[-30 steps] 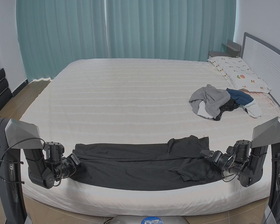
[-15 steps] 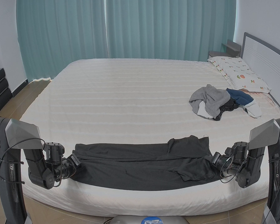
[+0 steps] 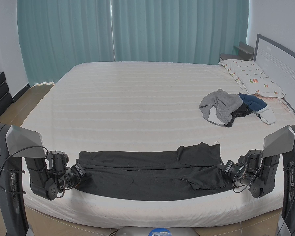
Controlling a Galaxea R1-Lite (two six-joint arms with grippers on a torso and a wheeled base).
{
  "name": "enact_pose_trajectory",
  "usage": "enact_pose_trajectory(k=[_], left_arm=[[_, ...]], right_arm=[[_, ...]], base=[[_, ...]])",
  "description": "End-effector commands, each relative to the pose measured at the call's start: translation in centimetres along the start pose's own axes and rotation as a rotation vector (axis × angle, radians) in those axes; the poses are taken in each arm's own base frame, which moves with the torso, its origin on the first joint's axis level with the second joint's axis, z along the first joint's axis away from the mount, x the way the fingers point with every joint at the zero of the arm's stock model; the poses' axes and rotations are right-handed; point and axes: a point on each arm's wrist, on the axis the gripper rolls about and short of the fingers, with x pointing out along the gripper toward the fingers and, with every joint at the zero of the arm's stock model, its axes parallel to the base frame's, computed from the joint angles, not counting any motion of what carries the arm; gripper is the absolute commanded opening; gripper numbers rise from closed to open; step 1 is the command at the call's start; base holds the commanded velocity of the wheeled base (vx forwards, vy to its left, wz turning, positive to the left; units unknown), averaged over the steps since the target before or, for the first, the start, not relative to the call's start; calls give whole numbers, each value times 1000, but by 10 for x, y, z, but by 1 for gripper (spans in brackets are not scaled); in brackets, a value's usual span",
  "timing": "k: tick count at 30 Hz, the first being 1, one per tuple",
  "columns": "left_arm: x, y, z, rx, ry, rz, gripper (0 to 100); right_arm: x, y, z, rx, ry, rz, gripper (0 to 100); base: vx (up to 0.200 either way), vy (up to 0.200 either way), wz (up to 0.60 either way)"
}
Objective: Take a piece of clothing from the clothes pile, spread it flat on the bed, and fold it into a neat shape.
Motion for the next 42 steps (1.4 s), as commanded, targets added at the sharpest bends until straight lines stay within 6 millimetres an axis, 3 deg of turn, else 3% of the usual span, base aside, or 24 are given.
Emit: enact_pose_trajectory(k=[1,2,3,8,20,29,42], left_arm=[[-2,-1,1,-1,-1,-1,0],[-2,-1,1,-1,-1,-1,0],[-2,-1,0,-1,-1,-1,100],[-4,-1,1,3,-9,6,100],[-22,-8,30,-19,-125,-13,100],[-7,-17,37,-111,-146,-55,100],[3,-17,24,-103,-82,-23,100]], right_arm=[[0,0,-1,-1,-1,2,0],[0,0,-1,-1,-1,2,0],[0,0,-1,-1,2,3,100],[-1,2,0,5,-4,9,100],[-21,9,22,96,-72,23,100],[-19,7,20,103,-66,16,100],[-27,13,23,101,-77,20,100]], base=[[0,0,0],[0,0,0],[0,0,0],[0,0,0],[0,0,0],[0,0,0],[0,0,0]])
